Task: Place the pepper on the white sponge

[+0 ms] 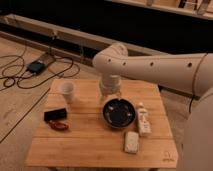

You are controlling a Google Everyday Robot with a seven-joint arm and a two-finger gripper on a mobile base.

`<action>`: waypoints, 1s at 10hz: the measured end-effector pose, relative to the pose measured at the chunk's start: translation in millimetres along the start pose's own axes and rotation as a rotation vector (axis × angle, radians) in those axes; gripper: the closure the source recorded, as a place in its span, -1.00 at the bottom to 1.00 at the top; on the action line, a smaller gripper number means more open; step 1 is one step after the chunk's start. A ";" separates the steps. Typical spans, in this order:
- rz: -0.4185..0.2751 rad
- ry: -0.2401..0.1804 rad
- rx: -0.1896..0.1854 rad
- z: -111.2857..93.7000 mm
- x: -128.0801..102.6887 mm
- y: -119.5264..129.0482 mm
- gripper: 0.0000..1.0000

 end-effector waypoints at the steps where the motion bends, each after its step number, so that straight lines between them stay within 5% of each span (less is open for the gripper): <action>1: -0.076 -0.001 -0.002 2.1 2.5 28.4 -0.30; 10: -0.503 0.027 0.018 69.8 16.0 169.8 -0.30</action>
